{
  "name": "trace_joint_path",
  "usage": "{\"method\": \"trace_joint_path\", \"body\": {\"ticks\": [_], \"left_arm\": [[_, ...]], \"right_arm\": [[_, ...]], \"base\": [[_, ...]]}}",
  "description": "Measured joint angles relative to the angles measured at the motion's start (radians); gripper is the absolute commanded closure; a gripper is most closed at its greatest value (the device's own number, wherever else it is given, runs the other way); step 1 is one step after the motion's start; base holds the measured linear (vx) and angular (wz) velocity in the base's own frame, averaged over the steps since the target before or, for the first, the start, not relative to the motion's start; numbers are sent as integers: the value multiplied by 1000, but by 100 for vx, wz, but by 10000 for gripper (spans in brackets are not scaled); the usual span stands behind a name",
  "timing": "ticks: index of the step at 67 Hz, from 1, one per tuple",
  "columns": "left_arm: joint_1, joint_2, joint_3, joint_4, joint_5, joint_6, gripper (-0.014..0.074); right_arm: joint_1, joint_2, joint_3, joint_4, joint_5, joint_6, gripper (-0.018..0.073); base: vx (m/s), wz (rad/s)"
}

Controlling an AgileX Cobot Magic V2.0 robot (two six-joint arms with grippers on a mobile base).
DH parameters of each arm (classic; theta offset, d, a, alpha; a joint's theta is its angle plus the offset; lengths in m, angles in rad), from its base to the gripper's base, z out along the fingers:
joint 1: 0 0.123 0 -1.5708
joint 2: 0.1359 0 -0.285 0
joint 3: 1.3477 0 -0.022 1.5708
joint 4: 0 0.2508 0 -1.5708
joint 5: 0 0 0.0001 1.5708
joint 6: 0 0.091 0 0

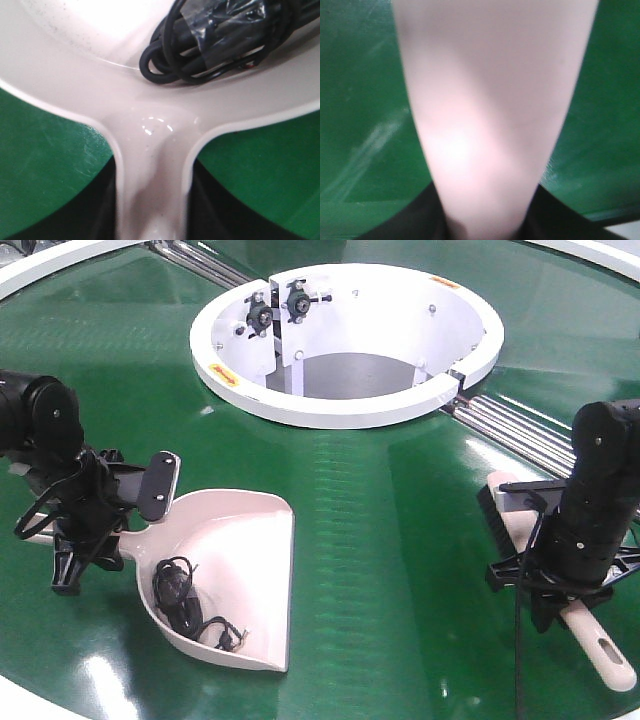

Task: Clean and inspect green conveyor with broom and dustpan
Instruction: 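Move the brush back beside the dustpan and lower it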

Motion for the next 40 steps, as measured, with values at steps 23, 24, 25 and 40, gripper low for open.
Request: {"method": "trace_joint_path", "body": {"ticks": [23, 24, 25, 40], "left_arm": [[0, 0, 0, -19, -8, 1, 603], [0, 0, 0, -19, -8, 1, 603], [0, 0, 0, -19, -9, 1, 602], [0, 0, 0, -14, -19, 2, 554]], "right_arm": [[0, 53, 0, 3, 2, -22, 436], [0, 52, 0, 4, 1, -22, 428], [0, 52, 0, 4, 1, -22, 419], [0, 58, 0, 4, 4, -35, 247]], "base": [[0, 0], [0, 0], [0, 0], [0, 0]]}}
